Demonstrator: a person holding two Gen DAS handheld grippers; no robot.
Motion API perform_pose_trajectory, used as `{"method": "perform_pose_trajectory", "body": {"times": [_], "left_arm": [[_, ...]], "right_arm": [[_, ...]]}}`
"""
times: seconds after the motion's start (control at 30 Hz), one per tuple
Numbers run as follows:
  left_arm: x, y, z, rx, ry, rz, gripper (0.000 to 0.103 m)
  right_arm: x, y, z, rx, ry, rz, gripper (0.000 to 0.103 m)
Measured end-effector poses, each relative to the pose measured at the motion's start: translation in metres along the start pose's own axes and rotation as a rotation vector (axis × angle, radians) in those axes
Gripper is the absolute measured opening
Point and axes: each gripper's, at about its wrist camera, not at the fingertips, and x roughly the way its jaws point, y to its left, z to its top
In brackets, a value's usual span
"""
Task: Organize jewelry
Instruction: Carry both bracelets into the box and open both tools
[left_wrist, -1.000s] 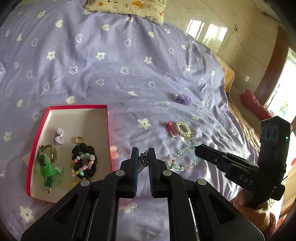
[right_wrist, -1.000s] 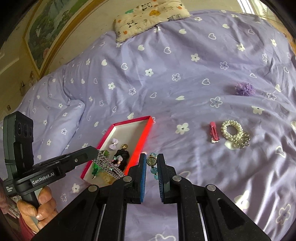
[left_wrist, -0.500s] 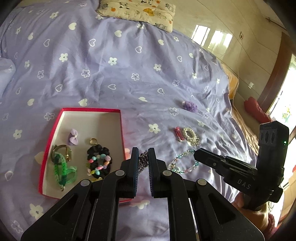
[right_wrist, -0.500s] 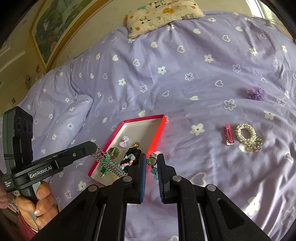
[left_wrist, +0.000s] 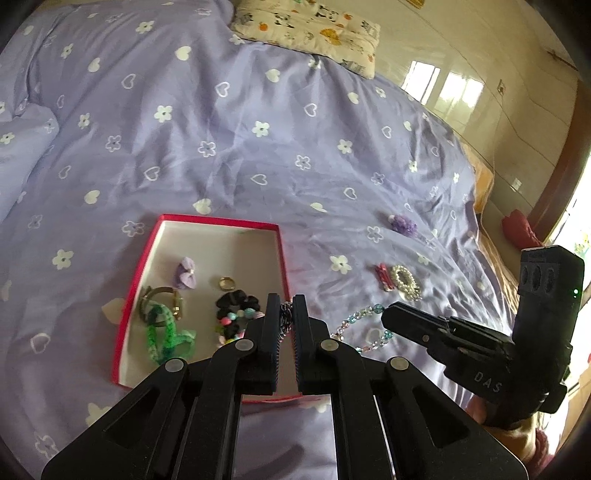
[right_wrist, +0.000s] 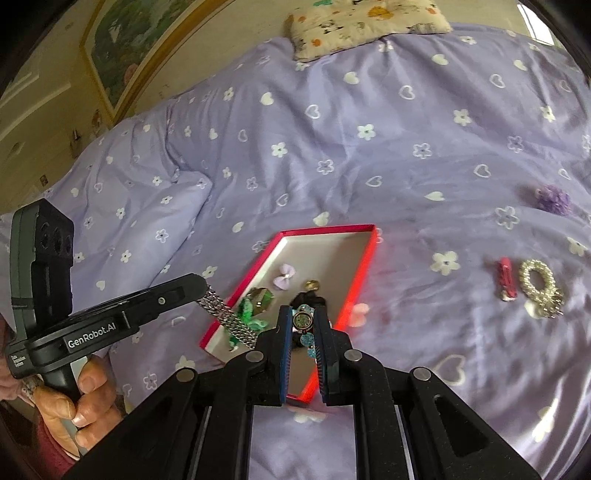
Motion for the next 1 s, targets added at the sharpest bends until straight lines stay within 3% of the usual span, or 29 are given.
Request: {"method": "perform_pose_trajectory", "body": {"times": [0.5,1.0], "left_arm": [[0.016,0.058,-0.003,-0.084,0.021,0.068,0.005],[0.073,0.116,-0.03,-0.162,0.13,0.164,0.005]], "right_arm": [[0.075,0.038,0.006,-0.035,0.071,0.09,0.011],[0.137,-0.006,-0.012,0.031,0.19,0.017,0.011]]}}
